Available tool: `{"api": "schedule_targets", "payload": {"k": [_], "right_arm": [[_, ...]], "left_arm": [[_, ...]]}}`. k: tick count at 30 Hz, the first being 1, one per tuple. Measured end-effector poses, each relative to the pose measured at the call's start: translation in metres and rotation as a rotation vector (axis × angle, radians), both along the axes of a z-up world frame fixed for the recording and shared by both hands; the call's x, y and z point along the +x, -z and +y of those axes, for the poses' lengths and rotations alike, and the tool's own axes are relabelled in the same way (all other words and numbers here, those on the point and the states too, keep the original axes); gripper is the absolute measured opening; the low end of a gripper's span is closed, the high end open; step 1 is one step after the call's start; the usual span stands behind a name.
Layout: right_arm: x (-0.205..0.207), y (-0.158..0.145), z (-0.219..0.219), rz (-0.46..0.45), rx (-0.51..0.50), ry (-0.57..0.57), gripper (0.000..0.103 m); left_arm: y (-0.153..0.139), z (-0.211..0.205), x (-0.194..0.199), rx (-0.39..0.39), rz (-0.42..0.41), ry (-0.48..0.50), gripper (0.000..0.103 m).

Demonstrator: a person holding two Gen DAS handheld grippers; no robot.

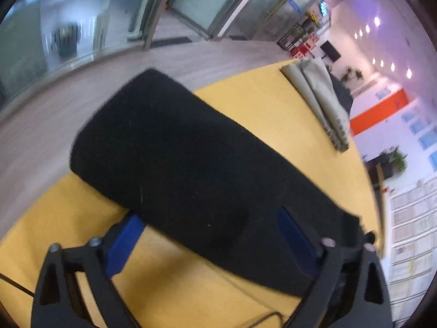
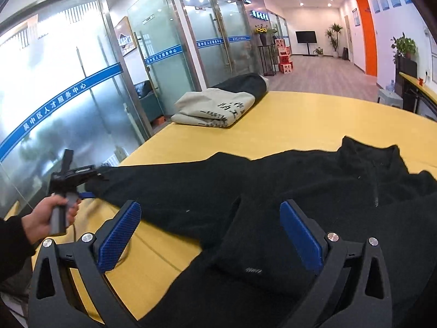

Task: Fold clothes

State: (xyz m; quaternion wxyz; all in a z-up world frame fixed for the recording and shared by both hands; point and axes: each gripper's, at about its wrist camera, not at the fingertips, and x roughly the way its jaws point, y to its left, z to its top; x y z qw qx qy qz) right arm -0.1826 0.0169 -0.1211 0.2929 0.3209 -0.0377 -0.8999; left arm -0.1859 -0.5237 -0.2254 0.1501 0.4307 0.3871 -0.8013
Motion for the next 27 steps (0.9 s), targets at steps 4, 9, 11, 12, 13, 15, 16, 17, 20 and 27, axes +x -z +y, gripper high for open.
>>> {"api": "schedule_targets", "payload": {"k": [4, 9, 11, 12, 13, 15, 16, 17, 20, 27], "right_arm": [[0.012, -0.006, 0.011, -0.022, -0.033, 0.012, 0.103], [0.028, -0.023, 0.041, -0.016, -0.062, 0.047, 0.103], [0.033, -0.034, 0.060, -0.003, -0.079, 0.067, 0.103], [0.036, -0.040, 0.070, 0.006, -0.090, 0.078, 0.103], [0.040, -0.049, 0.082, 0.019, -0.105, 0.089, 0.103], [0.048, -0.068, 0.108, 0.052, -0.144, 0.117, 0.103], [0.053, -0.078, 0.123, 0.071, -0.167, 0.133, 0.103], [0.059, -0.088, 0.141, 0.090, -0.192, 0.151, 0.103], [0.076, -0.117, 0.194, 0.144, -0.259, 0.206, 0.103], [0.103, -0.115, 0.344, 0.116, -0.277, 0.429, 0.103]], "left_arm": [[0.009, -0.007, 0.007, 0.056, 0.029, -0.039, 0.007], [-0.038, 0.016, 0.012, 0.011, 0.171, -0.042, 0.006], [-0.085, 0.056, 0.009, -0.019, 0.259, 0.034, 0.006], [-0.109, 0.077, 0.007, -0.036, 0.303, 0.075, 0.006], [-0.133, 0.098, 0.005, -0.053, 0.347, 0.117, 0.006], [-0.182, 0.167, -0.012, -0.069, 0.430, 0.241, 0.006], [-0.202, 0.207, -0.015, -0.076, 0.467, 0.310, 0.006], [-0.221, 0.246, -0.018, -0.082, 0.503, 0.378, 0.007], [-0.248, 0.376, -0.019, -0.074, 0.563, 0.593, 0.007], [-0.146, 0.633, -0.018, -0.187, 0.349, 0.958, 0.030]]}}
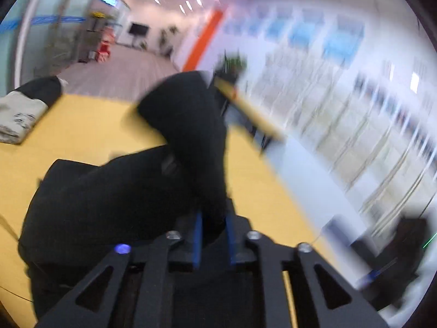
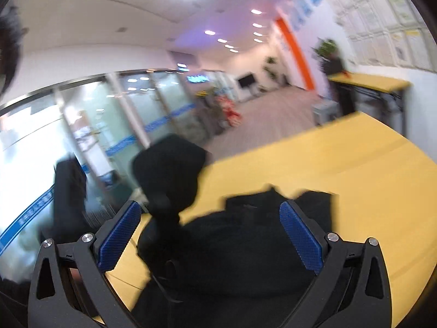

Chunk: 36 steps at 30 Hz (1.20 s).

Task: Fold clothes

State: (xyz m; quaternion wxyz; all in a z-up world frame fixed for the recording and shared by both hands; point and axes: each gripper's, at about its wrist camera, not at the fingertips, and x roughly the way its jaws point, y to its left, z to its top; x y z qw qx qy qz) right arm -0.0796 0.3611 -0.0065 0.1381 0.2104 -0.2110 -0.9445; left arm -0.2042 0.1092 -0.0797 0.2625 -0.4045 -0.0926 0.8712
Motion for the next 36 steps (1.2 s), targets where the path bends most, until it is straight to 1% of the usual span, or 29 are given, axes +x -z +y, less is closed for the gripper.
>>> {"api": "schedule_targets", "payload": {"k": [1, 2, 5, 6, 7, 8, 9, 10, 11, 13, 14, 16, 17, 18, 19, 20, 21, 23, 24, 25, 27, 29, 30, 31, 32, 33, 34, 35, 36], "right_arm": [[-0.002, 0.012, 0.016, -0.047, -0.017, 0.020, 0.103], [-0.004, 0.025, 0.029, -0.092, -0.035, 0.030, 0.103], [-0.018, 0.071, 0.057, -0.243, -0.067, 0.049, 0.103], [-0.023, 0.085, 0.060, -0.279, -0.066, 0.042, 0.103], [-0.029, 0.098, 0.061, -0.314, -0.064, 0.033, 0.103], [-0.036, 0.111, 0.058, -0.348, -0.060, 0.020, 0.103], [-0.044, 0.125, 0.055, -0.382, -0.055, 0.007, 0.103], [-0.052, 0.137, 0.053, -0.415, -0.049, -0.006, 0.103], [-0.061, 0.144, 0.051, -0.442, -0.041, -0.018, 0.103], [-0.079, 0.158, 0.044, -0.457, -0.028, -0.031, 0.103], [-0.085, 0.158, 0.041, -0.443, -0.016, -0.032, 0.103], [-0.097, 0.162, 0.033, -0.429, 0.050, -0.013, 0.103], [-0.104, 0.166, 0.029, -0.430, 0.081, -0.002, 0.093], [-0.112, 0.174, 0.025, -0.466, 0.102, 0.010, 0.080], [-0.123, 0.182, 0.023, -0.518, 0.112, 0.020, 0.042], [-0.127, 0.185, 0.024, -0.542, 0.105, 0.026, 0.013], [-0.128, 0.181, 0.026, -0.535, 0.091, 0.032, 0.011], [-0.121, 0.160, 0.024, -0.448, 0.106, 0.048, 0.009], [-0.118, 0.150, 0.022, -0.410, 0.134, 0.057, 0.009], [-0.118, 0.145, 0.021, -0.394, 0.153, 0.064, 0.009], [-0.130, 0.167, 0.027, -0.488, 0.142, 0.067, 0.012], [-0.142, 0.192, 0.034, -0.598, 0.117, 0.056, 0.016], [-0.140, 0.194, 0.037, -0.604, 0.104, 0.047, 0.016], [-0.138, 0.195, 0.039, -0.609, 0.100, 0.040, 0.021], [-0.135, 0.188, 0.039, -0.610, 0.125, 0.038, 0.041], [-0.130, 0.181, 0.039, -0.610, 0.151, 0.043, 0.053], [-0.123, 0.170, 0.040, -0.608, 0.185, 0.074, 0.072], [-0.115, 0.158, 0.042, -0.597, 0.220, 0.114, 0.080], [-0.106, 0.145, 0.043, -0.569, 0.241, 0.135, 0.081]], "left_arm": [[0.025, 0.019, 0.000, -0.034, -0.050, 0.019, 0.035], [0.050, 0.034, 0.000, -0.058, -0.117, 0.035, 0.035], [0.087, 0.054, 0.015, -0.122, -0.202, 0.055, 0.035], [0.081, 0.044, 0.017, -0.119, -0.172, 0.041, 0.036], [0.073, 0.031, 0.019, -0.113, -0.132, 0.024, 0.048], [0.064, 0.018, 0.021, -0.106, -0.092, 0.007, 0.066], [0.056, 0.006, 0.023, -0.099, -0.052, -0.011, 0.075], [0.047, -0.007, 0.025, -0.092, -0.012, -0.028, 0.088], [0.038, -0.020, 0.027, -0.085, 0.029, -0.045, 0.096], [0.032, -0.051, 0.020, -0.126, 0.101, -0.093, 0.100], [0.037, -0.070, 0.009, -0.165, 0.113, -0.127, 0.101], [0.055, -0.101, -0.013, -0.200, 0.080, -0.162, 0.101], [0.067, -0.117, -0.025, -0.206, 0.056, -0.173, 0.101], [0.087, -0.131, -0.040, -0.229, -0.003, -0.196, 0.100], [0.109, -0.144, -0.055, -0.255, -0.069, -0.220, 0.100], [0.131, -0.156, -0.068, -0.280, -0.151, -0.229, 0.097], [0.142, -0.162, -0.071, -0.294, -0.174, -0.216, 0.095], [0.148, -0.165, -0.053, -0.337, -0.082, -0.157, 0.094], [0.149, -0.167, -0.047, -0.345, -0.066, -0.146, 0.094], [0.149, -0.169, -0.041, -0.349, -0.055, -0.139, 0.094], [0.146, -0.173, -0.032, -0.349, -0.042, -0.128, 0.094], [0.138, -0.176, -0.025, -0.347, -0.052, -0.121, 0.094], [0.138, -0.175, -0.040, -0.352, -0.061, -0.122, 0.094], [0.132, -0.175, -0.043, -0.354, -0.056, -0.119, 0.094], [0.125, -0.175, -0.044, -0.355, -0.048, -0.116, 0.094], [0.113, -0.176, -0.044, -0.337, -0.018, -0.103, 0.094], [0.100, -0.176, -0.044, -0.315, 0.015, -0.088, 0.094], [0.087, -0.176, -0.042, -0.292, 0.054, -0.075, 0.095], [0.074, -0.175, -0.044, -0.274, 0.091, -0.064, 0.097]]}}
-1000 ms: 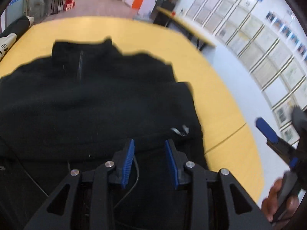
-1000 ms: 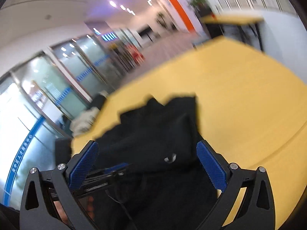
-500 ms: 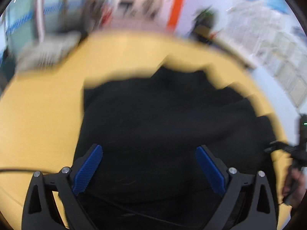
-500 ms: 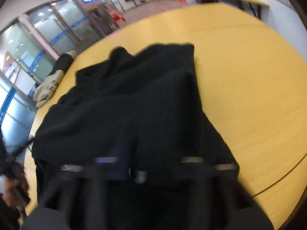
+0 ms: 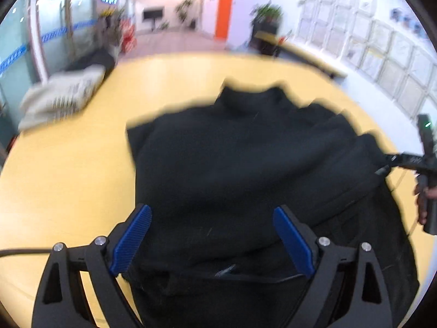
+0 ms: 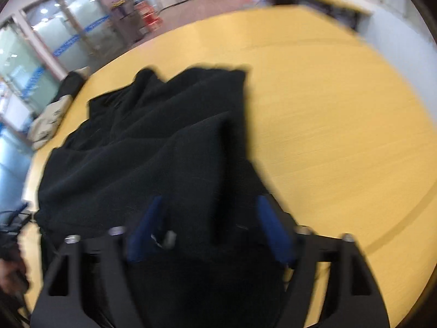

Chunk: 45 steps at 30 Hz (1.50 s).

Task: Fold clothes

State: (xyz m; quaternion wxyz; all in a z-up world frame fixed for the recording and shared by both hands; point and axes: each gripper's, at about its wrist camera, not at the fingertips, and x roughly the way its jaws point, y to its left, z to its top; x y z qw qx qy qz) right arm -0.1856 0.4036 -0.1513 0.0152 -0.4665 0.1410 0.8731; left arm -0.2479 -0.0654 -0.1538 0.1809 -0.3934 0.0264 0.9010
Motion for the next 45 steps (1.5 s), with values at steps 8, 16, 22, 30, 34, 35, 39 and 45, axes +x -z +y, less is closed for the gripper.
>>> {"api": "schedule_targets", "payload": {"k": [8, 16, 22, 30, 34, 35, 39, 45], "right_arm": [[-0.019, -0.027, -0.063, 0.128, 0.059, -0.210, 0.095], [-0.008, 0.005, -0.047, 0.044, 0.071, -0.184, 0.084], [0.133, -0.083, 0.001, 0.176, 0.023, -0.220, 0.101], [0.291, -0.085, 0.042, -0.081, 0.078, -0.270, 0.101], [0.326, -0.047, 0.048, -0.114, 0.013, -0.303, 0.101], [0.329, -0.035, 0.047, -0.114, -0.001, -0.315, 0.100], [0.328, 0.001, 0.027, -0.074, -0.034, -0.374, 0.095], [0.330, 0.043, 0.012, -0.082, 0.033, -0.390, 0.083]], "left_arm": [[0.062, 0.018, -0.063, -0.071, -0.171, -0.004, 0.102], [0.024, -0.002, -0.024, -0.029, -0.138, -0.023, 0.101], [-0.057, -0.068, 0.086, -0.011, -0.166, -0.038, 0.101], [-0.093, -0.118, 0.242, -0.173, -0.383, 0.096, 0.101], [-0.069, -0.123, 0.275, -0.070, -0.431, 0.049, 0.101], [-0.057, -0.122, 0.279, -0.037, -0.447, 0.033, 0.101], [0.008, -0.100, 0.286, -0.019, -0.523, -0.016, 0.101], [0.068, -0.079, 0.291, -0.029, -0.582, -0.096, 0.098]]}}
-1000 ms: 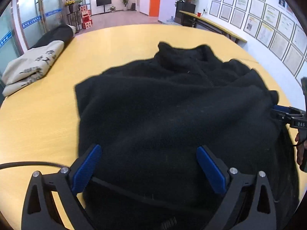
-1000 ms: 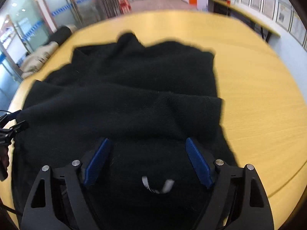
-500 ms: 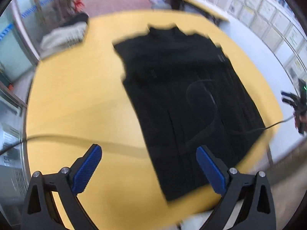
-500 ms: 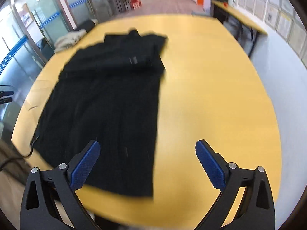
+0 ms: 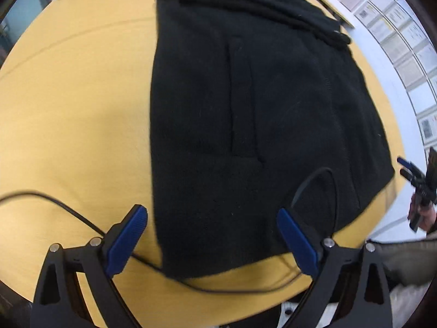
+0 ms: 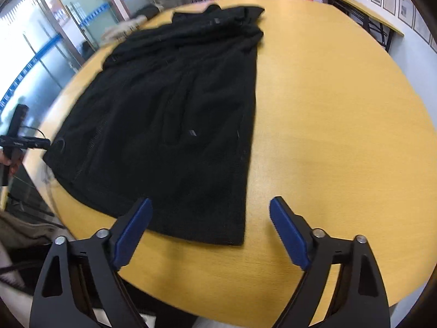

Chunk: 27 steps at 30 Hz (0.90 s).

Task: Fold clothes

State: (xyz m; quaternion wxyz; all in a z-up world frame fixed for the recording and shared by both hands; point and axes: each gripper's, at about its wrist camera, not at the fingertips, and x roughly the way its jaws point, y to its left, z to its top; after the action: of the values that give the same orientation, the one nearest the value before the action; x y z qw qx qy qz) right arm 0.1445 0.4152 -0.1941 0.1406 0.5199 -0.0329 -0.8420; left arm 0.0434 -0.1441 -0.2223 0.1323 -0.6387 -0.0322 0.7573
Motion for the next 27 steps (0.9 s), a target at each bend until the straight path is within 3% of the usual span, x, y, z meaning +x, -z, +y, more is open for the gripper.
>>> {"api": "schedule_targets", "payload": {"k": [3, 9, 12, 15, 17, 19, 22, 27], "right_arm": [[0.001, 0.014, -0.011, 0.001, 0.080, -0.015, 0.072], [-0.005, 0.022, -0.027, 0.014, 0.119, 0.021, 0.071], [-0.001, 0.020, -0.036, 0.018, 0.130, 0.028, 0.058], [0.001, 0.019, -0.043, 0.011, 0.104, 0.014, 0.034], [0.001, 0.019, -0.046, 0.003, 0.079, 0.009, 0.021], [0.000, 0.020, -0.043, -0.025, 0.034, 0.025, 0.019], [0.004, 0.020, -0.038, -0.069, -0.044, 0.023, 0.019], [0.014, 0.017, -0.039, -0.117, -0.129, -0.007, 0.018]], "left_arm": [[0.000, 0.007, 0.004, -0.033, 0.037, 0.015, 0.099], [-0.004, 0.005, 0.010, -0.045, 0.049, -0.023, 0.100], [-0.008, -0.002, 0.012, -0.012, 0.044, -0.056, 0.098], [-0.012, -0.006, 0.016, -0.032, 0.060, -0.056, 0.090], [-0.015, -0.007, 0.019, -0.072, 0.069, -0.047, 0.077], [-0.019, -0.013, 0.021, -0.096, 0.076, -0.055, 0.061], [-0.023, -0.035, 0.021, -0.022, 0.050, -0.116, 0.040], [-0.026, -0.055, 0.018, 0.051, 0.001, -0.137, 0.031]]}}
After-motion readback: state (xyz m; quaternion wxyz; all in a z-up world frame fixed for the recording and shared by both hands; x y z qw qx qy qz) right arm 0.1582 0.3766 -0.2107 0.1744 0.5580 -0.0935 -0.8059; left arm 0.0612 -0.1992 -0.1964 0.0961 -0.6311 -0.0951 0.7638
